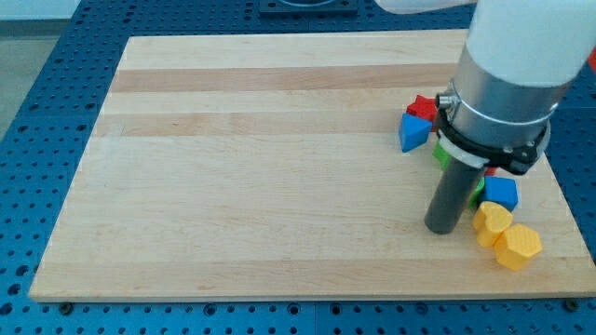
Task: Slide the green circle to the bottom left side of the red circle
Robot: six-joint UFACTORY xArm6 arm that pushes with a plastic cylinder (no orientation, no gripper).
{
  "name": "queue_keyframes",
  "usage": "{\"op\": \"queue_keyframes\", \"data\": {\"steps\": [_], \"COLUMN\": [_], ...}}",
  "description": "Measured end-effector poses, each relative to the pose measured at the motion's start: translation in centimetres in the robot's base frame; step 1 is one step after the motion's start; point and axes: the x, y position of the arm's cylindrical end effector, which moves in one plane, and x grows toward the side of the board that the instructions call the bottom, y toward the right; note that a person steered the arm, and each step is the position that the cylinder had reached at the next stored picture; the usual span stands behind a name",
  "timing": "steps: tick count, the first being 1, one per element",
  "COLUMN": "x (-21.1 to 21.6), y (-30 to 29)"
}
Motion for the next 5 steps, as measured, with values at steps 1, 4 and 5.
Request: {"op": "queue_keyframes", "data": {"steps": [1, 4, 5], "x": [-1.4, -6.2, -6.5], "y": [0.3, 1.3, 1.3]}}
